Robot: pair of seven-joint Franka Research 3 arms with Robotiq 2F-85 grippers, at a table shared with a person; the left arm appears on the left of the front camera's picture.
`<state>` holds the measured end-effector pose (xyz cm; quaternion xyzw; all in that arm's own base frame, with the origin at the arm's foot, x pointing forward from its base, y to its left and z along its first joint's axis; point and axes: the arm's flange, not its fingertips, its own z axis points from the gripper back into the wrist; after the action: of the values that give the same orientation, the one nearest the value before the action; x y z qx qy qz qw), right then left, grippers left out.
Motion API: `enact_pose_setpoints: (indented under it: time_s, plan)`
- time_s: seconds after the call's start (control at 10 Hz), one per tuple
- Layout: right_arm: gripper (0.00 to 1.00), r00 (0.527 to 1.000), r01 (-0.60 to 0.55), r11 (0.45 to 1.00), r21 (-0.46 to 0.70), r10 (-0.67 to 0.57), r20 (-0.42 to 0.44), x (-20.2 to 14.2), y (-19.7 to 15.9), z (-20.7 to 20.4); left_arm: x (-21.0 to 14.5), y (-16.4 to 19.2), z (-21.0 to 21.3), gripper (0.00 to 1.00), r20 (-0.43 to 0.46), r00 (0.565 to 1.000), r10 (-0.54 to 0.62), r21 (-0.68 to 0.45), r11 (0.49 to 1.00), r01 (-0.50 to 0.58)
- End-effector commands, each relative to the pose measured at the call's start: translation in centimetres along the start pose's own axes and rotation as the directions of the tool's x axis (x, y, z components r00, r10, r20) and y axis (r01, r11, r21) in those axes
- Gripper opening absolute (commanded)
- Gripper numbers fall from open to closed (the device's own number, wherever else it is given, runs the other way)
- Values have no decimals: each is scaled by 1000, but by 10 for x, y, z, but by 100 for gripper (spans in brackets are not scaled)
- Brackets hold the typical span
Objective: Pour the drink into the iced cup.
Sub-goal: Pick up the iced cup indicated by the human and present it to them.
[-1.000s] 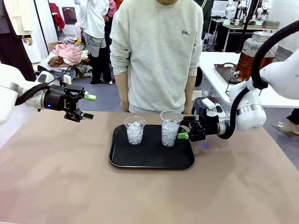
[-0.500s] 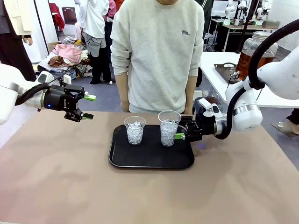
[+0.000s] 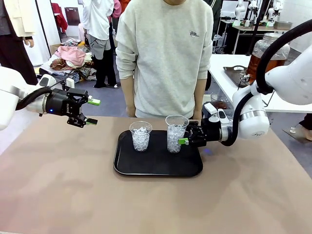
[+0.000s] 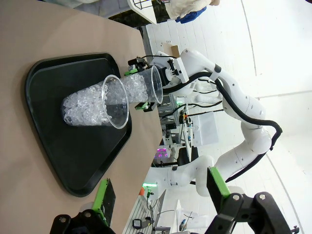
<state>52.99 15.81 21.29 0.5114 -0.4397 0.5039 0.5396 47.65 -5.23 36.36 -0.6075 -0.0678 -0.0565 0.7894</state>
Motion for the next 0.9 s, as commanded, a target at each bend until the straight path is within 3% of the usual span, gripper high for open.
enact_pose_setpoints:
  time_s: [0.0,0.5,0.6,0.7,0.8]
  plan:
    - [100,999,-21,999,-43,23,29,-1,-8,-13,-1,0,1,100,2,1000,0,-2,1000,0]
    - [100,999,-16,999,-32,18,45,-2,-10,-19,-1,0,1,100,2,1000,0,-2,1000,0]
    - [92,999,-2,1000,-29,3,42,-2,-10,-19,-1,0,1,100,2,1000,0,-2,1000,0]
    - [78,999,-11,999,-31,12,45,-3,-10,-19,-1,0,1,100,2,1000,0,-2,1000,0]
    - [78,999,-11,999,-31,12,45,-2,-10,-18,-1,0,1,100,2,1000,0,-2,1000,0]
